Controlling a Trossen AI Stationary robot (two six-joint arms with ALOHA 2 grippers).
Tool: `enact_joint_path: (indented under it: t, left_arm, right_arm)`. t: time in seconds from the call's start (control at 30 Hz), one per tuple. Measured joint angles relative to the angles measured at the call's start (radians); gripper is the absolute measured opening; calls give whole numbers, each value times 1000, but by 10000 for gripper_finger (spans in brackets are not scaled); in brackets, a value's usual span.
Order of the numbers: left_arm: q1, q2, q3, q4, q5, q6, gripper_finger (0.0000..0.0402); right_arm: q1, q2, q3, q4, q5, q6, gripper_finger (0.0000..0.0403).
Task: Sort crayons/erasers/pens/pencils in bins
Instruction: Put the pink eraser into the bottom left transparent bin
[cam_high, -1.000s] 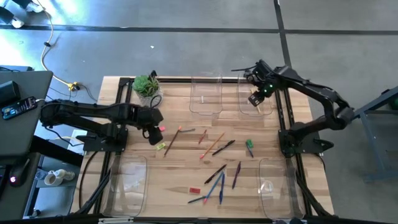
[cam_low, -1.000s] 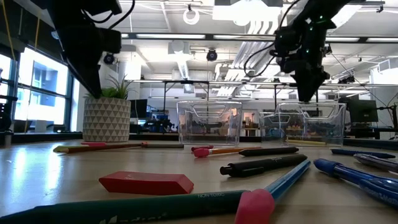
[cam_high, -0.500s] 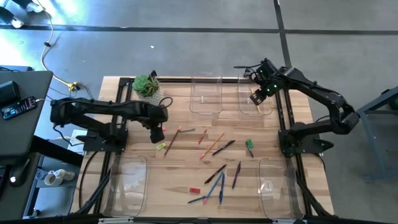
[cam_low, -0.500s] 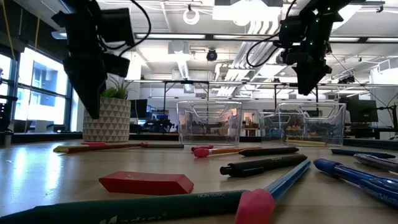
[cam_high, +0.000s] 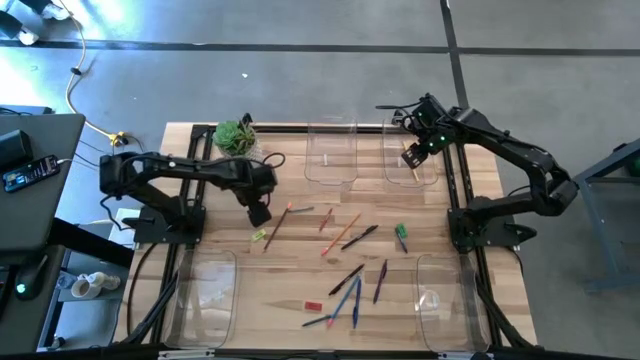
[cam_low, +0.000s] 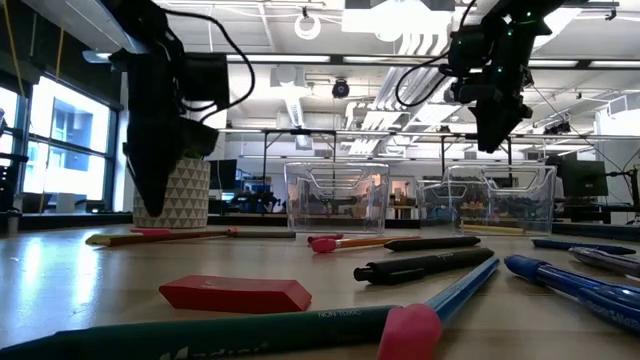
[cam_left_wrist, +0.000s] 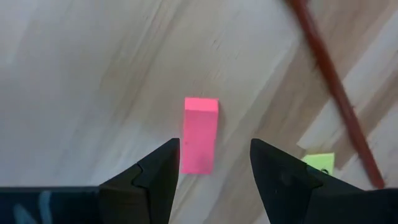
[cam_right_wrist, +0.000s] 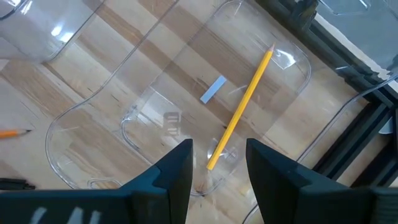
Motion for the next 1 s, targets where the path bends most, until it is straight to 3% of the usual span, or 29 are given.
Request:
enact_joint_path:
  t: [0.7, 1.0]
  left_arm:
    - [39, 48, 0, 41, -25, 47, 186]
    - [38, 139, 5, 46, -33, 50, 186]
  right_arm:
    - [0, 0, 0, 0, 0, 26, 142]
    - [0, 0, 0, -1, 0, 30, 142]
